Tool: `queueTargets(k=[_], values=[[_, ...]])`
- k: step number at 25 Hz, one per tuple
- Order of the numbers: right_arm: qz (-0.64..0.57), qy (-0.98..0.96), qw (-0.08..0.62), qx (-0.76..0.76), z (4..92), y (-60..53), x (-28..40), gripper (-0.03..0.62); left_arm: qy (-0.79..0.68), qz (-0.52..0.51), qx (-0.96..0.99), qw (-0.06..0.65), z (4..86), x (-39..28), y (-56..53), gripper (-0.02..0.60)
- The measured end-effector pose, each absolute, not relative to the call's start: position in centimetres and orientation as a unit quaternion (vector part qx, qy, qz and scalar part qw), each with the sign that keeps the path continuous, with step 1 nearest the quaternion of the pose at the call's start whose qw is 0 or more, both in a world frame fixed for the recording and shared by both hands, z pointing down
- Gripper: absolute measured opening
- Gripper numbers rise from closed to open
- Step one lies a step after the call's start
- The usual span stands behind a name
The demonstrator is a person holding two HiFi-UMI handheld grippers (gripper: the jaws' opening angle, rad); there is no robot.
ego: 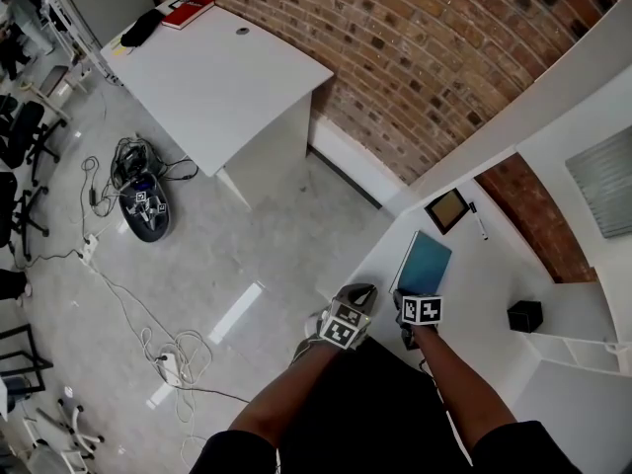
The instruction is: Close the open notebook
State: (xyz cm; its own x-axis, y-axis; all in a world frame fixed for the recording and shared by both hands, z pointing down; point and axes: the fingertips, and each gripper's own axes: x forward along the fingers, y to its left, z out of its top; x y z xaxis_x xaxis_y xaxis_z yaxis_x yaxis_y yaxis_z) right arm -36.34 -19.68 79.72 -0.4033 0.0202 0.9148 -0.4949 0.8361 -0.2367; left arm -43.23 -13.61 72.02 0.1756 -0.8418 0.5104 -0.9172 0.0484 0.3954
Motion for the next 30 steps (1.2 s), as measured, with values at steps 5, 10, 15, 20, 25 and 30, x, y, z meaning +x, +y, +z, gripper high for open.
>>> queueTargets(k=[5, 10, 15, 20, 25, 30], values=[[0.249, -0.791, 0.536, 0.158, 80.9, -19.5, -36.6, 0.054, -0.635, 0.057, 0.689, 0.345, 72.3, -42.9, -13.6, 0.017], [0.287, -0.786, 0.518, 0.177, 81.0, -19.6, -36.8, 0.068, -0.632, 0.059, 0.683, 0.363, 73.4, -42.6, -13.0, 0.017], [0.330, -0.799, 0.477, 0.161, 79.8, -18.4, -37.5, 0.187, -0.624, 0.040, 0.692, 0.362, 73.0, -41.8, -13.3, 0.017], [0.356, -0.824, 0.403, 0.181, 76.1, -18.3, -36.7, 0.258, -0.619, 0.015, 0.694, 0.368, 74.0, -41.4, -13.9, 0.017], [0.389, -0.824, 0.359, 0.201, 71.3, -18.9, -32.3, 0.256, -0.631, -0.002, 0.684, 0.367, 72.0, -41.4, -13.9, 0.017], [0.358, -0.851, 0.309, 0.226, 65.0, -20.8, -26.5, 0.256, -0.653, -0.035, 0.680, 0.332, 66.7, -39.7, -13.7, 0.017]])
